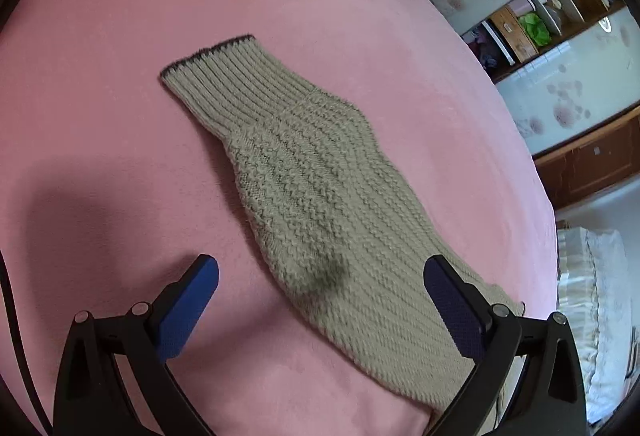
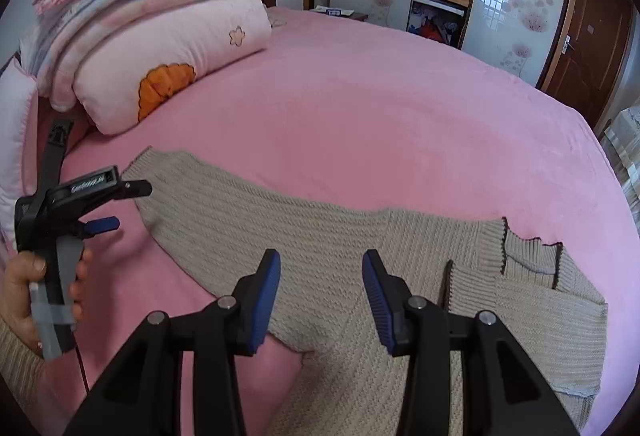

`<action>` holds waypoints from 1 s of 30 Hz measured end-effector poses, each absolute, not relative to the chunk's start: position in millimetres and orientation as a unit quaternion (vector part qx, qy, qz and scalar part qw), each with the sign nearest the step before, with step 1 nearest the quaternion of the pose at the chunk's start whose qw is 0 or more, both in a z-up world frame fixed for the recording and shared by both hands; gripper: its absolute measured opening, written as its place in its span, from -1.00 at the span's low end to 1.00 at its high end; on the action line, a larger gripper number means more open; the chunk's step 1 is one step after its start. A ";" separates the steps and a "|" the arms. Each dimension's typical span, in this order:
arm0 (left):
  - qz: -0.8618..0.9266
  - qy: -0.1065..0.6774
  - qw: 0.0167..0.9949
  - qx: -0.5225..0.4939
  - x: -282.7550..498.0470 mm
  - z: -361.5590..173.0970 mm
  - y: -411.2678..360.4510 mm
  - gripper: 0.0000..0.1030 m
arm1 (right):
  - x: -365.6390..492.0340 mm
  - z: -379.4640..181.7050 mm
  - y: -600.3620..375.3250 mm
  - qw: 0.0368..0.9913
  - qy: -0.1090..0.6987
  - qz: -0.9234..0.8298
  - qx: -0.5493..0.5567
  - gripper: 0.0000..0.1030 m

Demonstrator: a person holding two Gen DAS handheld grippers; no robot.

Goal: Fold large clothes
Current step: 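Grasp the other sleeve cuff with the left gripper, then lift the cuff with the left gripper and fold the sleeve across the front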

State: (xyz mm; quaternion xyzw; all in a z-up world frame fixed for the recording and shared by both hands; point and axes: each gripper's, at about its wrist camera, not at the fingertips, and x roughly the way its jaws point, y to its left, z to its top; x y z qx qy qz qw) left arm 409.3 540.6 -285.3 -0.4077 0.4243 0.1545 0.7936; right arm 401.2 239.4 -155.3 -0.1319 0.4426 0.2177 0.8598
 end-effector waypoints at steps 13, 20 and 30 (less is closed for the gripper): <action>0.229 0.401 0.816 -0.348 448.3 -297.0 508.9 -0.67 | 395.9 -194.1 174.3 0.844 0.482 0.196 -0.130 -0.17; 0.186 0.357 0.888 -0.223 470.6 -199.9 420.4 -0.69 | 389.8 -184.9 114.0 0.852 0.483 0.171 -0.109 -0.17; -0.007 0.345 0.930 -0.126 505.4 -109.7 193.4 -0.67 | 377.6 -154.1 -7.5 0.878 0.462 0.118 -0.048 -0.17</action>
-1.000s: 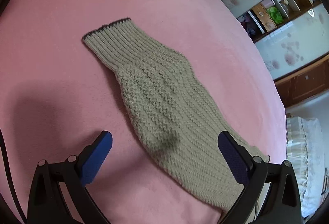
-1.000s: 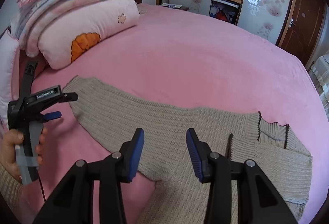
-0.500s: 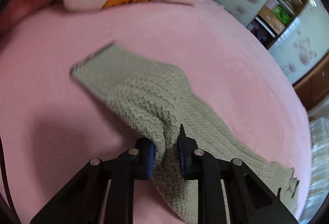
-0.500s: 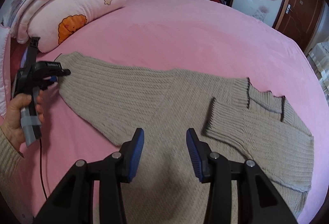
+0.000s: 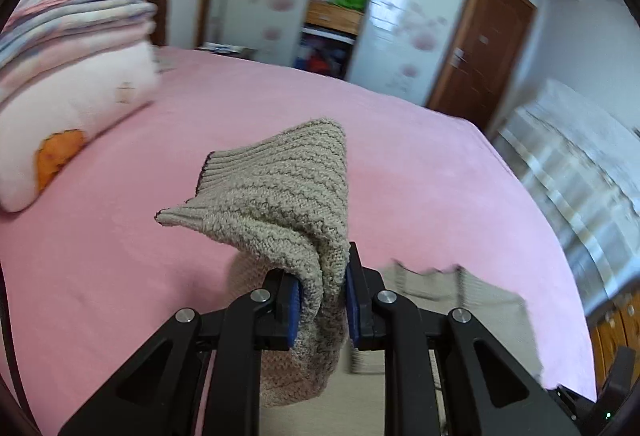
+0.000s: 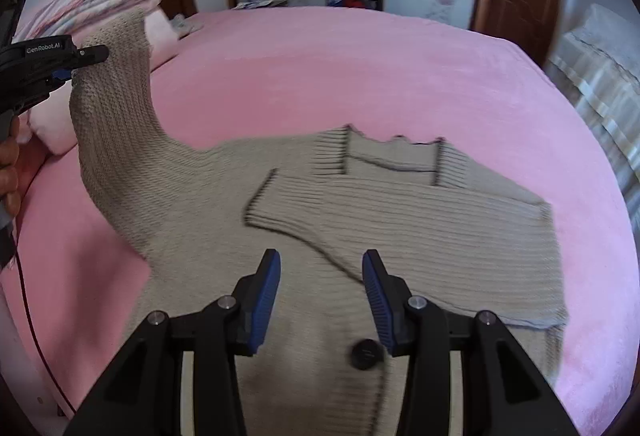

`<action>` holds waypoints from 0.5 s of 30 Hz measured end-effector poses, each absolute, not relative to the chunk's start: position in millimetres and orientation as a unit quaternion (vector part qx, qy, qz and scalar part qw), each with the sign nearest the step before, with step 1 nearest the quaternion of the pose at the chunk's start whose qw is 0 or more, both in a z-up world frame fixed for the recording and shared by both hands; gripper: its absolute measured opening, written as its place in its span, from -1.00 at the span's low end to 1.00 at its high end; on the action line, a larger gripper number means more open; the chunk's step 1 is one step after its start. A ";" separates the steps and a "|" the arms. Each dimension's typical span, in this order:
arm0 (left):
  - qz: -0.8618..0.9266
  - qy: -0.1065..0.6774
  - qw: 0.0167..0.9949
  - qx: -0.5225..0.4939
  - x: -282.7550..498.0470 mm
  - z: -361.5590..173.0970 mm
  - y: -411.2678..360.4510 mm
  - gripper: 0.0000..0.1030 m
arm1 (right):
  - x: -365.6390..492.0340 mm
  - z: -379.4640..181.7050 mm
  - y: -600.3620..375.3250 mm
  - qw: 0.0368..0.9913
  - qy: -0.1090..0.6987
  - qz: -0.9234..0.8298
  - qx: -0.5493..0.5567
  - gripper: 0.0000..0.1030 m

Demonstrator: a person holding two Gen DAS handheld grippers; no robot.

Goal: Fold large clothes
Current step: 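Lift the cuff with the left gripper and fold the sleeve across the front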

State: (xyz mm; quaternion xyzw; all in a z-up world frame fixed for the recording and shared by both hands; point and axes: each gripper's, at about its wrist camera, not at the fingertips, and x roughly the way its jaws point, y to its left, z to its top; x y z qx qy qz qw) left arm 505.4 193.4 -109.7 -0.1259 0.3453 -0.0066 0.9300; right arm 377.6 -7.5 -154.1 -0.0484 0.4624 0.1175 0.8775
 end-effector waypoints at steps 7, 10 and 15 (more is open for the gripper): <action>-0.079 0.456 0.881 -0.099 539.1 -201.1 47.3 -0.56 | 369.9 -157.4 -96.5 0.878 0.473 0.074 -0.020 -0.17; -0.109 0.514 0.843 -0.115 534.7 -245.0 12.2 -0.27 | 369.4 -162.3 -131.2 0.873 0.483 0.064 -0.009 -0.17; -0.146 0.497 0.845 -0.129 492.0 -241.3 3.9 0.28 | 372.7 -163.5 -163.9 0.869 0.490 0.065 0.003 -0.16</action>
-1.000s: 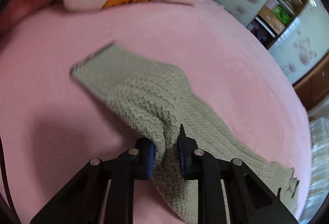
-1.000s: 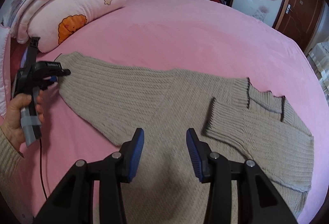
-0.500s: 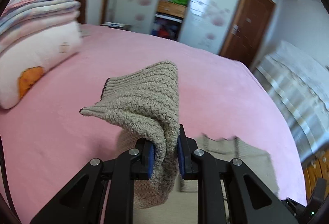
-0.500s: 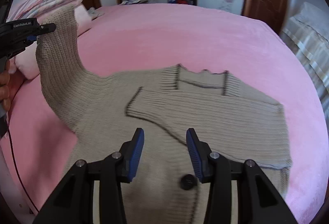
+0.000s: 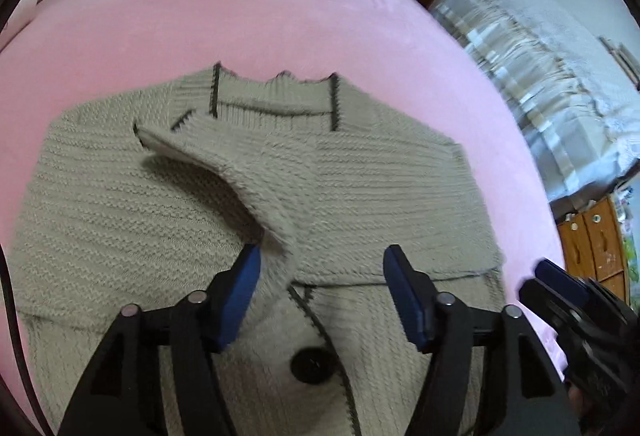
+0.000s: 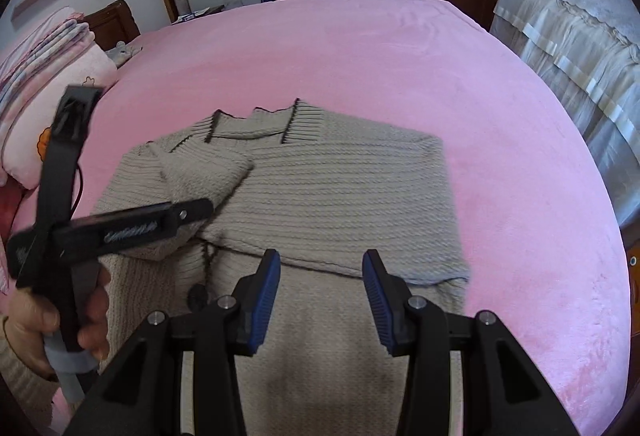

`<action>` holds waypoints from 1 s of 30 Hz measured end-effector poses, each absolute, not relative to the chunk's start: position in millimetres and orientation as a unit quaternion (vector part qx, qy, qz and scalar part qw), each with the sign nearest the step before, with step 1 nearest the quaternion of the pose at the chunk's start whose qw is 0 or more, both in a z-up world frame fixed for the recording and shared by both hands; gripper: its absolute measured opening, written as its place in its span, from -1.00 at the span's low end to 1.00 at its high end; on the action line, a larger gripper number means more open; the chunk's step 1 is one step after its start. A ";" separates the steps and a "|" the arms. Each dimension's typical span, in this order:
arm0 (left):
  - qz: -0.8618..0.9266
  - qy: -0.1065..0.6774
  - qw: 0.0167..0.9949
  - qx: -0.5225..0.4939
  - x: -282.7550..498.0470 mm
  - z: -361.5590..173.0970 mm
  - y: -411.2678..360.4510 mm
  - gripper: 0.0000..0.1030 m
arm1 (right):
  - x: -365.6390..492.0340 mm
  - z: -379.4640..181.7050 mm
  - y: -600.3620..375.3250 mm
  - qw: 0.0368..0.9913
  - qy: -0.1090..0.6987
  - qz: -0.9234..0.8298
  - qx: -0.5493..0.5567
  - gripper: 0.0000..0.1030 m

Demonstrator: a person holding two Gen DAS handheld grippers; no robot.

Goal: Fold large clothes
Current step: 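Lift the cuff with the left gripper and fold the sleeve across the front, then grasp the cardigan side edge with the right gripper and lift it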

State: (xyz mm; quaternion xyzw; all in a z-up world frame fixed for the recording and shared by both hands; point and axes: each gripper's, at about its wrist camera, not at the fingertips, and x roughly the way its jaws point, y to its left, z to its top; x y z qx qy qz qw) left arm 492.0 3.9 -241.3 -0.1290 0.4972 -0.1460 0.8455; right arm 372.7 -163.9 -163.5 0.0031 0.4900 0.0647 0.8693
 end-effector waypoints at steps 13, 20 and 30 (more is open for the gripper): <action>0.070 0.433 0.867 -0.235 417.9 -234.1 185.1 0.33 | 404.3 -151.9 -61.7 0.866 0.467 0.164 -0.079 -0.12; 0.041 0.469 0.823 -0.316 408.9 -289.2 215.2 0.33 | 433.1 -178.0 43.4 0.843 0.460 0.162 -0.229 0.04; 0.006 0.490 0.830 -0.267 445.2 -294.5 199.9 0.33 | 475.1 -243.4 75.7 0.787 0.516 0.083 -0.328 -0.79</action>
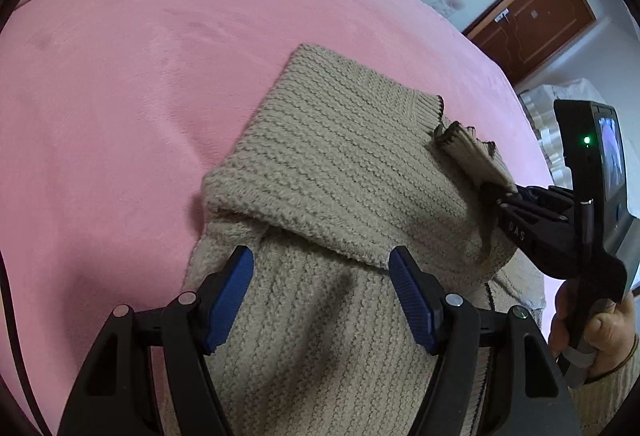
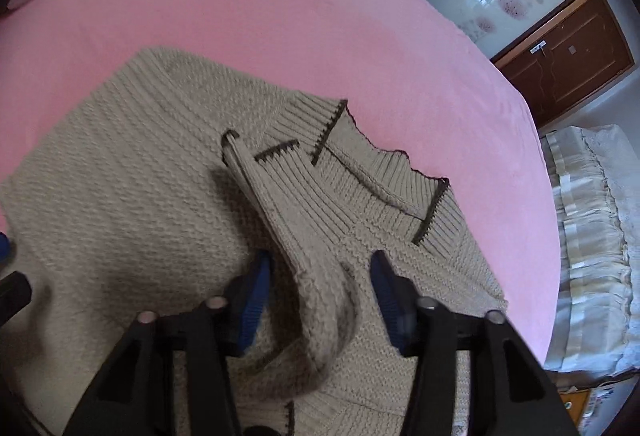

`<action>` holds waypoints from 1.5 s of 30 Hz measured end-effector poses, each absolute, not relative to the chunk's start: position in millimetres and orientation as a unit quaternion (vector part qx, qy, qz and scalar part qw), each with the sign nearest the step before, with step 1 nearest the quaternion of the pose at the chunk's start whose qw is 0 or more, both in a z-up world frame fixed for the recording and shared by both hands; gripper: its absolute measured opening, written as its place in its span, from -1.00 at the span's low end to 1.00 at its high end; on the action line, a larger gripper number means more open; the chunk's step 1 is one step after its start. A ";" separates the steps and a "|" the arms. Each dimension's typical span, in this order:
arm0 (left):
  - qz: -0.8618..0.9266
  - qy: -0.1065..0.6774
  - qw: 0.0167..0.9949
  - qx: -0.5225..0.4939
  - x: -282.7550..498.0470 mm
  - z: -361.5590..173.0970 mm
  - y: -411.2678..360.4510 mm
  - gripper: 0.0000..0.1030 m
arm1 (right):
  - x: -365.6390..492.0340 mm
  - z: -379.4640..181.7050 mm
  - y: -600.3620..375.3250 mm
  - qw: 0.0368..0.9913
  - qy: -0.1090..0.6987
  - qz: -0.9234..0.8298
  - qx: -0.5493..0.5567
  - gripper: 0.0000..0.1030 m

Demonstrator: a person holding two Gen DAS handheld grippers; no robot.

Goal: Fold large clothes

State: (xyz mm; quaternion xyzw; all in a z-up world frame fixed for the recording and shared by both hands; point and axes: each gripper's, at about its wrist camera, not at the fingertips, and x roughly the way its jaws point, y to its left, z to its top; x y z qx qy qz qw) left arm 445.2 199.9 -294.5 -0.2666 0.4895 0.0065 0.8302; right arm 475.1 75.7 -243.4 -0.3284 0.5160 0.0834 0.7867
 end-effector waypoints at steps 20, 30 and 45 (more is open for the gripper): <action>-0.014 0.506 0.837 -0.205 453.7 -301.1 162.9 0.33 | 460.8 -272.3 -184.6 0.797 0.571 0.038 0.192 -0.56; 0.009 0.455 0.873 -0.175 473.5 -253.6 194.1 0.33 | 445.0 -237.6 -240.1 0.825 0.543 0.026 0.155 -0.34; 0.007 0.508 0.840 -0.191 609.2 -286.2 220.8 0.33 | 499.7 -242.4 -212.1 0.834 0.546 0.042 0.072 -0.34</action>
